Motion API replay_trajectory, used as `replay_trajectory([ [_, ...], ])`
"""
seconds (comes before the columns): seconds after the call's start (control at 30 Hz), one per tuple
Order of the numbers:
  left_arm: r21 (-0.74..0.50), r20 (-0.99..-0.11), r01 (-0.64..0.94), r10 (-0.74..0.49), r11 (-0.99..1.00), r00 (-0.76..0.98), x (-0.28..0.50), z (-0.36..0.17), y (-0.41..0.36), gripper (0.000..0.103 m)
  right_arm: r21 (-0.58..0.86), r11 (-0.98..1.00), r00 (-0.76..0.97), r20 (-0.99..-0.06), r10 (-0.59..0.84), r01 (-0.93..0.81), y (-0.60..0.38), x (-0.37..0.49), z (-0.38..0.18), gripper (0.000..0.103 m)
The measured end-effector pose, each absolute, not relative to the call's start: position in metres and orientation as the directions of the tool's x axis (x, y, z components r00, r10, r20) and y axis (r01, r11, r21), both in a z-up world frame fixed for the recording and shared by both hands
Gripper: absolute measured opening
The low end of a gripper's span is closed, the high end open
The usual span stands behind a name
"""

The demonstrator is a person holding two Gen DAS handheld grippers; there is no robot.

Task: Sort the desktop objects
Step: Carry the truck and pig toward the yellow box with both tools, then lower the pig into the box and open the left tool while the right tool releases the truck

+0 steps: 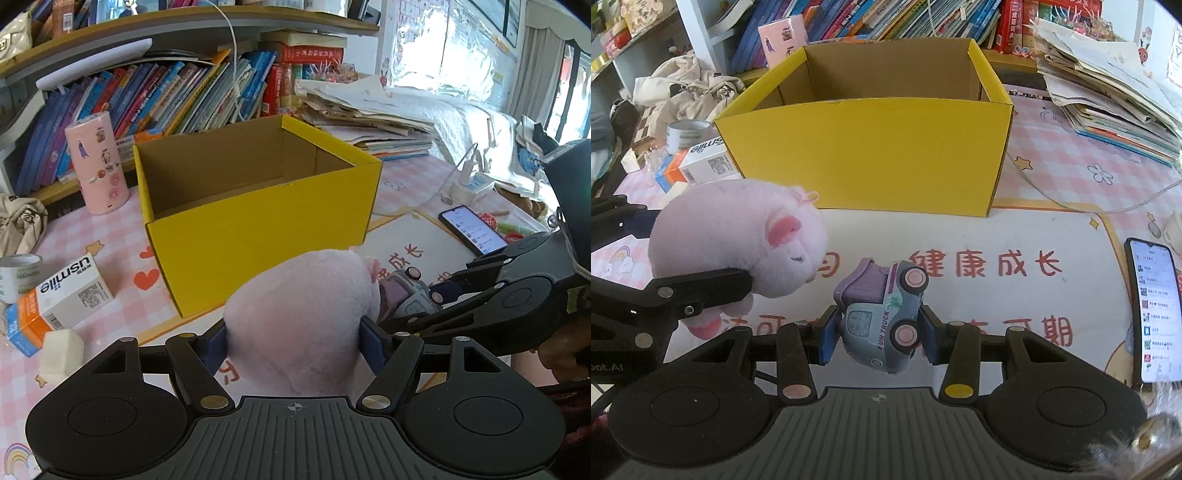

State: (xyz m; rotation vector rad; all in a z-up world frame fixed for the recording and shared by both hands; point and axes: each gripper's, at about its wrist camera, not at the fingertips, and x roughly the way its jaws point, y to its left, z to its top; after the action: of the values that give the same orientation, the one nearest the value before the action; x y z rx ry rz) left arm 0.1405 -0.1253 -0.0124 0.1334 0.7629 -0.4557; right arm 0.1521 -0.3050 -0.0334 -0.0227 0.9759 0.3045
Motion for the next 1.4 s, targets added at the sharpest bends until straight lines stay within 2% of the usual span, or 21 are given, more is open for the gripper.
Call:
replay_trajectory([
  [0.2, -0.024, -0.665, 0.417, -0.326, 0.909, 0.672, 0.138, 0.002, -0.136, 0.072, 0.101, 0.946, 0.576, -0.772, 0.269, -0.308, -0.314, 0.157, -0.017, 0.042],
  [0.93, 0.023, -0.421, 0.350, -0.308, 0.937, 0.853, 0.190, 0.096, -0.139, 0.072, 0.071, 0.876, 0.730, -0.523, 0.440, -0.477, -0.315, 0.228, 0.081, 0.042],
  [1.2, 0.075, -0.403, 0.309, -0.255, 0.948, 0.879, 0.236, 0.098, -0.137, 0.072, -0.003, 0.860, 0.741, -0.510, 0.437, -0.510, -0.306, 0.284, 0.084, 0.042],
  [1.4, 0.122, -0.465, 0.308, -0.220, 0.944, 0.857, 0.271, 0.077, -0.143, 0.072, -0.046, 0.846, 0.697, -0.591, 0.406, -0.532, -0.302, 0.331, 0.061, 0.042],
])
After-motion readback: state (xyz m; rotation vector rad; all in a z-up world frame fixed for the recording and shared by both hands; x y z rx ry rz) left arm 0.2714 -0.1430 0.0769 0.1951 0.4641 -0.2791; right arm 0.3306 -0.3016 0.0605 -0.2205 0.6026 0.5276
